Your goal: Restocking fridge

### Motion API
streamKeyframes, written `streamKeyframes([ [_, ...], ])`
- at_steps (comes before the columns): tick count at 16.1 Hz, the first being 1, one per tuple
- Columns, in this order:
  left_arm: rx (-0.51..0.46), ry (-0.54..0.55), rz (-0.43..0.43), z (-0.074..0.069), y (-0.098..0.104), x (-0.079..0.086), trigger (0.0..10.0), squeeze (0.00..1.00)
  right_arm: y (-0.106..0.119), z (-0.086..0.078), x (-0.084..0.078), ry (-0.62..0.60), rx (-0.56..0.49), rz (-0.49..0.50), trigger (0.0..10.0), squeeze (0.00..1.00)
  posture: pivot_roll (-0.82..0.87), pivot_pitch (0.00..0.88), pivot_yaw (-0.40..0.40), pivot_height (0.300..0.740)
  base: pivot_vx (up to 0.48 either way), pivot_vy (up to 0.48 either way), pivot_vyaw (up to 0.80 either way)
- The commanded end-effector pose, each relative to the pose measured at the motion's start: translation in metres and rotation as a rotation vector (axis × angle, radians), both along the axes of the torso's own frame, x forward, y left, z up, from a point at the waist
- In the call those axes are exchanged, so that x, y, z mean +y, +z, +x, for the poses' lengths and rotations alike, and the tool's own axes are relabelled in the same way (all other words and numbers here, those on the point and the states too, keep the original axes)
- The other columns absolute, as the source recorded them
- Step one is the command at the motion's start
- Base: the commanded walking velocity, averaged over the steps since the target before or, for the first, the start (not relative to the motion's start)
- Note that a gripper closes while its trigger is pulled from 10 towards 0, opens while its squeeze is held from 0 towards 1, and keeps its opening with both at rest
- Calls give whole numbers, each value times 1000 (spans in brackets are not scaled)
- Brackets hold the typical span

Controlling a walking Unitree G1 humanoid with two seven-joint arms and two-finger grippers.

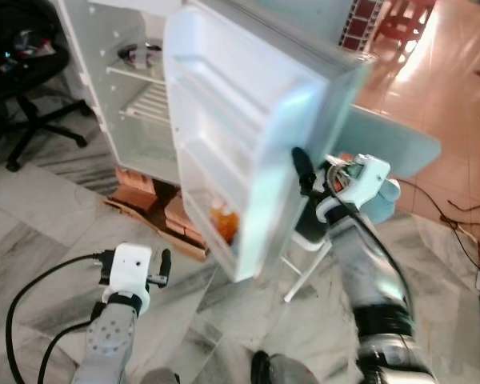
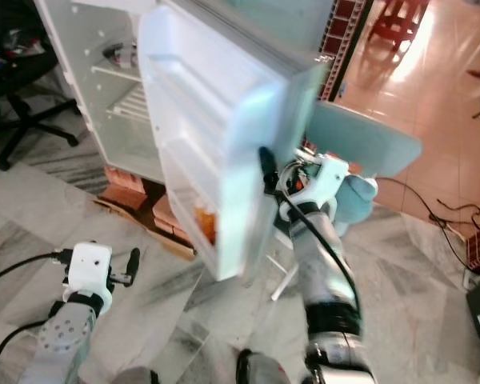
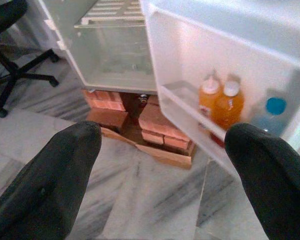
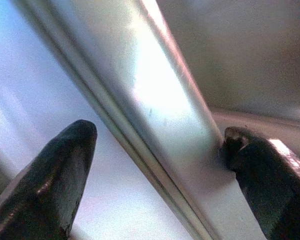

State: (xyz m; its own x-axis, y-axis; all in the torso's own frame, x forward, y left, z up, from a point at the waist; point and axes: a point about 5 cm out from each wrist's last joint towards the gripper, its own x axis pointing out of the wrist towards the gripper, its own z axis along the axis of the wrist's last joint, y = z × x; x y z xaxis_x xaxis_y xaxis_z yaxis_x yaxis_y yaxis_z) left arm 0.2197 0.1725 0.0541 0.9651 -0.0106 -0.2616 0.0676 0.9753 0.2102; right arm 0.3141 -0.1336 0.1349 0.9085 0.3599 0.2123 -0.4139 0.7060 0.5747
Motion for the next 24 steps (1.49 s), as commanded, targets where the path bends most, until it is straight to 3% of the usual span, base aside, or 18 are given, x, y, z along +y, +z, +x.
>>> streamKeyframes([
  [1,1,-8,-12,-1,2,-1,10000,0,41,-24,26,347,-208,109,10000,0,163,99,-66,740,0,0,0],
  [2,8,-21,-14,-1,0,-4,10000,0,38,-46,24,502,-224,92,10000,0,157,100,-64,740,0,0,0],
  [4,15,-39,-15,-2,-2,-7,10000,0,25,-63,18,609,-193,34,10000,0,149,101,-62,740,0,0,0],
  [5,19,-51,-15,0,-3,-8,10000,0,0,-86,4,719,-96,-81,10000,0,149,103,-61,740,0,0,0],
  [8,13,-41,-6,2,-1,-6,10000,0,-29,-108,-3,777,35,-278,10000,0,147,103,-55,740,0,0,0],
  [11,-55,-71,17,8,9,-12,10000,0,-61,-77,-2,386,122,-513,10000,0,154,102,-54,740,0,0,0],
  [13,-64,-54,23,11,12,-11,10000,0,-57,-71,3,302,97,-501,10000,0,161,108,-52,740,0,0,0],
  [14,-73,-38,30,13,15,-8,10000,0,-54,-63,2,188,94,-514,10000,0,165,115,-52,740,0,465,0],
  [17,-106,-11,41,17,22,-2,10000,0,-47,-50,-10,-72,70,-565,10000,0,173,131,-49,740,0,476,0],
  [18,-142,-9,46,19,27,-2,10000,0,-45,-47,-21,-219,89,-556,10000,0,165,133,-53,740,0,476,0],
  [24,-192,-64,54,24,30,-11,10000,0,-50,-52,-31,-391,119,-596,10000,0,129,121,-49,740,0,476,0],
])
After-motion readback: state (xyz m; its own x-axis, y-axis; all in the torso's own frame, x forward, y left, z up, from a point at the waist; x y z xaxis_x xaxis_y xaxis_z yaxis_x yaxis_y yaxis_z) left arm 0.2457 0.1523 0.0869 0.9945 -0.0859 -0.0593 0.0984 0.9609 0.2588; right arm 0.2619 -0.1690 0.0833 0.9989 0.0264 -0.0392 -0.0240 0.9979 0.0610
